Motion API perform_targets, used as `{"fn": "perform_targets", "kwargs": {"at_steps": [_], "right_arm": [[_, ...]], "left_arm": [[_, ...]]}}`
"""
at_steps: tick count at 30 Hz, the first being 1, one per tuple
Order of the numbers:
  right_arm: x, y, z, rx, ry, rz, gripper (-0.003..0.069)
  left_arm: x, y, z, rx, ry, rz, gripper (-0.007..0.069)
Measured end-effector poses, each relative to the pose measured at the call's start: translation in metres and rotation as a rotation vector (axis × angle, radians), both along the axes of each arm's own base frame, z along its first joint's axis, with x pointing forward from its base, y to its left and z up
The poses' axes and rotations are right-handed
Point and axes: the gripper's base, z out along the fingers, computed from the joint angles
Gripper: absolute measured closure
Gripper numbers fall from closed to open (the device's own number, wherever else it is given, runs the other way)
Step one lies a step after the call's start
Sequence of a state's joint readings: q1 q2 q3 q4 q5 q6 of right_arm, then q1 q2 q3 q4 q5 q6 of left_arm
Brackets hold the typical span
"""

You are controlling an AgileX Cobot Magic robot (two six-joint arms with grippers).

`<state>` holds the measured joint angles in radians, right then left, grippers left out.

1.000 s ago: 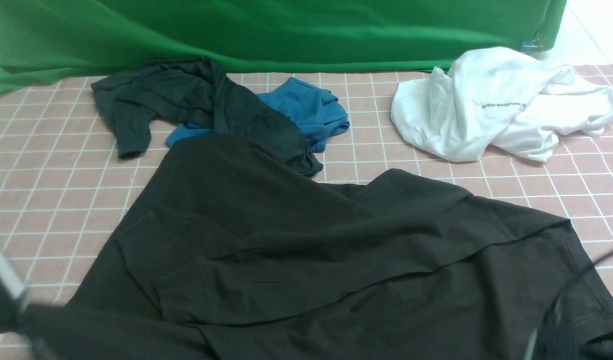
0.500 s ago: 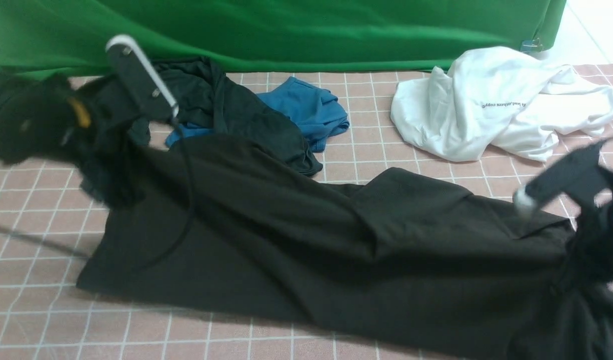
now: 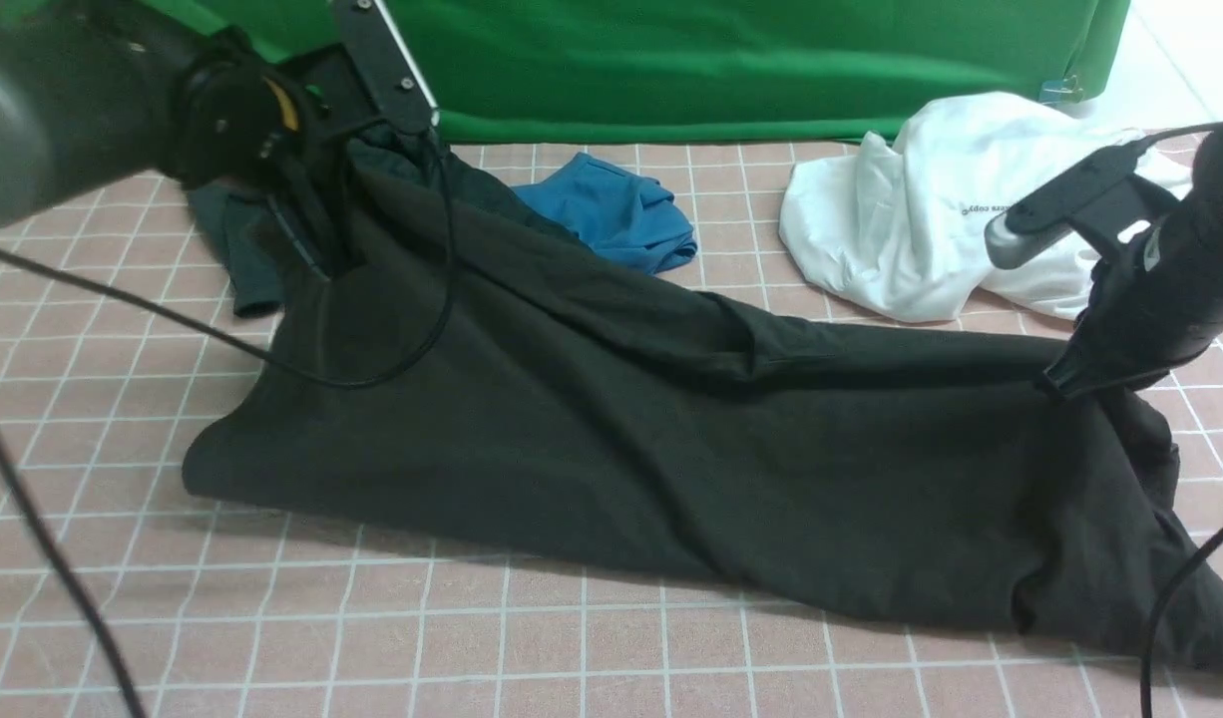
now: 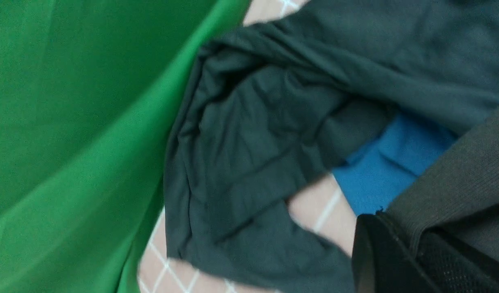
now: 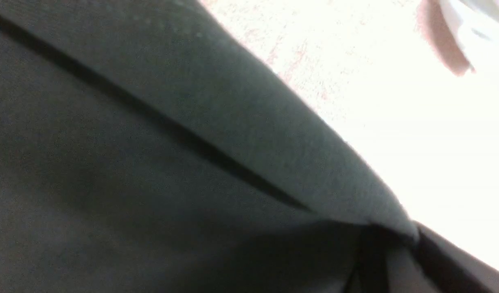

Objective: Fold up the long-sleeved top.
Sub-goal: Use both arms to drag the lower edge of the fabric forward and fold it over the upper edge

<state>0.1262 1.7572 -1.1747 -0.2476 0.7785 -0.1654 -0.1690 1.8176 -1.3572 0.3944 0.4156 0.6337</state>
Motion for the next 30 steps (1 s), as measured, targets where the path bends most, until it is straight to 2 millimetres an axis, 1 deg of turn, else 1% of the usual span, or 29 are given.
{"fn": "perform_targets", "kwargs": {"at_steps": [5,7,9,10,12,13,15,16,17,18,19,20,21,22,23,25,26,27,28,29,30], "right_arm": [[0.003,-0.007,-0.005,0.002,0.017,-0.033,0.0615],[0.003,-0.008,-0.005,0.004,0.012,-0.04,0.0598],[0.004,-0.009,-0.005,0.004,0.007,-0.046,0.0535],[0.004,-0.01,-0.005,0.008,0.003,-0.058,0.0492],[0.004,-0.011,-0.005,0.009,-0.005,-0.077,0.0365],[0.005,-0.011,-0.005,0.011,-0.007,-0.086,0.0271],[0.004,-0.012,-0.002,0.007,-0.01,-0.091,0.0145],[0.004,-0.012,-0.002,0.007,-0.01,-0.091,0.0137],[0.001,-0.012,0.005,0.014,-0.016,-0.105,0.0106],[0.0,-0.012,0.008,0.016,-0.019,-0.107,0.0108],[-0.005,-0.008,0.02,0.043,-0.042,-0.116,0.0138],[-0.008,-0.004,0.028,0.071,-0.06,-0.12,0.017],[-0.01,-0.002,0.032,0.085,-0.07,-0.118,0.0179],[-0.018,0.012,0.049,0.144,-0.106,-0.081,0.0274],[-0.024,0.024,0.06,0.197,-0.136,-0.039,0.0346],[-0.034,0.053,0.077,0.317,-0.18,0.084,0.0503],[-0.037,0.066,0.081,0.367,-0.189,0.131,0.0558],[-0.041,0.083,0.082,0.437,-0.18,0.187,0.0591],[-0.042,0.098,0.077,0.489,-0.153,0.22,0.0613],[-0.042,0.1,0.075,0.488,-0.146,0.225,0.0615],[-0.04,0.116,0.062,0.52,-0.101,0.256,0.0627]], "left_arm": [[0.014,-0.006,-0.017,-0.02,-0.034,-0.035,0.0587],[0.017,-0.007,-0.021,-0.028,-0.05,-0.046,0.0582],[0.02,-0.009,-0.023,-0.035,-0.066,-0.056,0.0568],[0.021,-0.009,-0.023,-0.037,-0.073,-0.059,0.0559],[0.022,-0.01,-0.024,-0.052,-0.085,-0.061,0.052],[0.023,-0.011,-0.023,-0.064,-0.102,-0.064,0.0494],[0.025,-0.013,-0.02,-0.083,-0.138,-0.075,0.0426],[0.025,-0.013,-0.02,-0.083,-0.138,-0.075,0.0418],[0.026,-0.014,-0.017,-0.096,-0.171,-0.087,0.0344],[0.027,-0.015,-0.017,-0.098,-0.175,-0.088,0.0335],[0.027,-0.015,-0.015,-0.104,-0.192,-0.094,0.0272],[0.028,-0.016,-0.015,-0.108,-0.2,-0.096,0.0227],[0.028,-0.016,-0.015,-0.109,-0.202,-0.097,0.0209],[0.028,-0.016,-0.014,-0.11,-0.204,-0.097,0.015],[0.028,-0.016,-0.014,-0.114,-0.201,-0.093,0.0112],[0.025,-0.015,-0.011,-0.15,-0.18,-0.054,0.0065],[0.023,-0.014,-0.009,-0.183,-0.17,-0.026,0.0061],[0.02,-0.014,-0.003,-0.232,-0.162,0.013,0.0067],[0.014,-0.013,0.006,-0.304,-0.152,0.068,0.0106],[0.013,-0.013,0.008,-0.317,-0.15,0.078,0.0106],[0.005,-0.013,0.022,-0.411,-0.142,0.14,0.0179]]}}
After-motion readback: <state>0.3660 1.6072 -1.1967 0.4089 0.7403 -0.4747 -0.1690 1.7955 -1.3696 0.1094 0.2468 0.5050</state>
